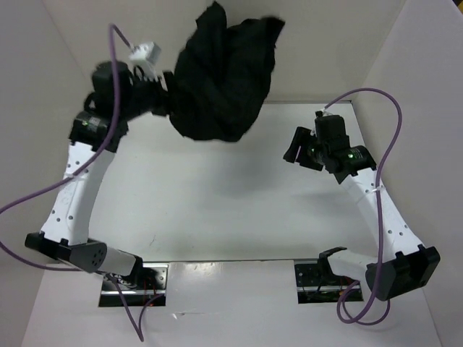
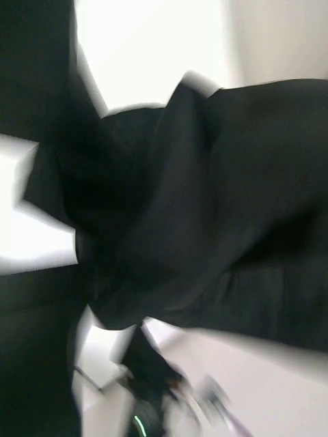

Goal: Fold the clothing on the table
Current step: Move the skirt to the center of the board

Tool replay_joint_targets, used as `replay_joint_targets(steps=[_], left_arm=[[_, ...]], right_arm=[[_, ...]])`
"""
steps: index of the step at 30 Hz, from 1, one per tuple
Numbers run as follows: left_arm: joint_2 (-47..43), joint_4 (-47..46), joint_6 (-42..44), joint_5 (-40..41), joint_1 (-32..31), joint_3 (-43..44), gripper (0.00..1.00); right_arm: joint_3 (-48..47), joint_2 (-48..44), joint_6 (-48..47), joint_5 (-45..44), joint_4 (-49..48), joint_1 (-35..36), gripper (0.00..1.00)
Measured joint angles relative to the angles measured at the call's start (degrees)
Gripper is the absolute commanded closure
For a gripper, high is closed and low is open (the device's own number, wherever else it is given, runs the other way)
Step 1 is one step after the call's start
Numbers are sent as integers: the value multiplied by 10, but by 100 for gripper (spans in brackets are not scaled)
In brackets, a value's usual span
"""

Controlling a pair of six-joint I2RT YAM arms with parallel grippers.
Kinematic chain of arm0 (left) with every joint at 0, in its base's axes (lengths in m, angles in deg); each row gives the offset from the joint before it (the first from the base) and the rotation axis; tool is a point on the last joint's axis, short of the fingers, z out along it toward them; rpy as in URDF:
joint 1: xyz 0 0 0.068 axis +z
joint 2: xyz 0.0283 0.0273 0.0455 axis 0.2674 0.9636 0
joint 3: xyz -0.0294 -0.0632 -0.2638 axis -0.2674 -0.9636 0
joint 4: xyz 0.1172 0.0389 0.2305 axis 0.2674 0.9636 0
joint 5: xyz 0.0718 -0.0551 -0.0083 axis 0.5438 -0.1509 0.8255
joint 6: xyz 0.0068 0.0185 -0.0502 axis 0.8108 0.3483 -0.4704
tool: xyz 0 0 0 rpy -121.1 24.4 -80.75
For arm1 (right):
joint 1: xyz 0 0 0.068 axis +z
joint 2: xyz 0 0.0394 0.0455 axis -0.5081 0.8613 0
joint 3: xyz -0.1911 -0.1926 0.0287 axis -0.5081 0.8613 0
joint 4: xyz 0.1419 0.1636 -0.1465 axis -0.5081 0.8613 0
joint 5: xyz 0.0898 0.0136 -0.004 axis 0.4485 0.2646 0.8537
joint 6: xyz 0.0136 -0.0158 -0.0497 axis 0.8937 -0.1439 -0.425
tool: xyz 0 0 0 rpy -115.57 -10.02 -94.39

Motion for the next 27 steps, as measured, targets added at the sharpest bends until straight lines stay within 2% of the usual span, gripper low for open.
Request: replay_joint_targets(steps=[2,4,8,10,13,14,15,18,20,22,25,27], left_arm=[[-42,-10,-15,13,0,-150,15],[-43,-2,-28,28,0,-272,15],[-24,33,-48,68,0,-404,15],[-26,45,-57,86,0,-412,18],[-36,27,-59,85,0,-403,29],[-38,18,-59,81,-3,-402,33],[-39,8,-59,74,-7,-402,41],[-34,-17,-62,48,-29,-405,52],[-21,-31,-63,28,-45,-408,51],[7,-47,-63,12,-65,-411,40],[75,-67,-59,-7,-101,-410,31],[123,-73,-56,-15,-123,-410,31]], right_arm=[[0,-1,-8,1,0,-10,32],[0,-1,-14,4,0,-18,32],[-2,10,-25,13,0,-26,32],[-3,21,-30,20,0,-26,32],[-5,39,-35,28,-2,-26,32],[-5,46,-36,30,-2,-26,32],[-6,53,-37,31,-5,-26,32],[-12,89,-39,37,-9,-27,34],[-13,119,-40,40,-15,-27,35],[-7,151,-40,41,-23,-27,36],[21,183,-32,41,-37,-27,38],[39,206,-25,39,-42,-27,41]])
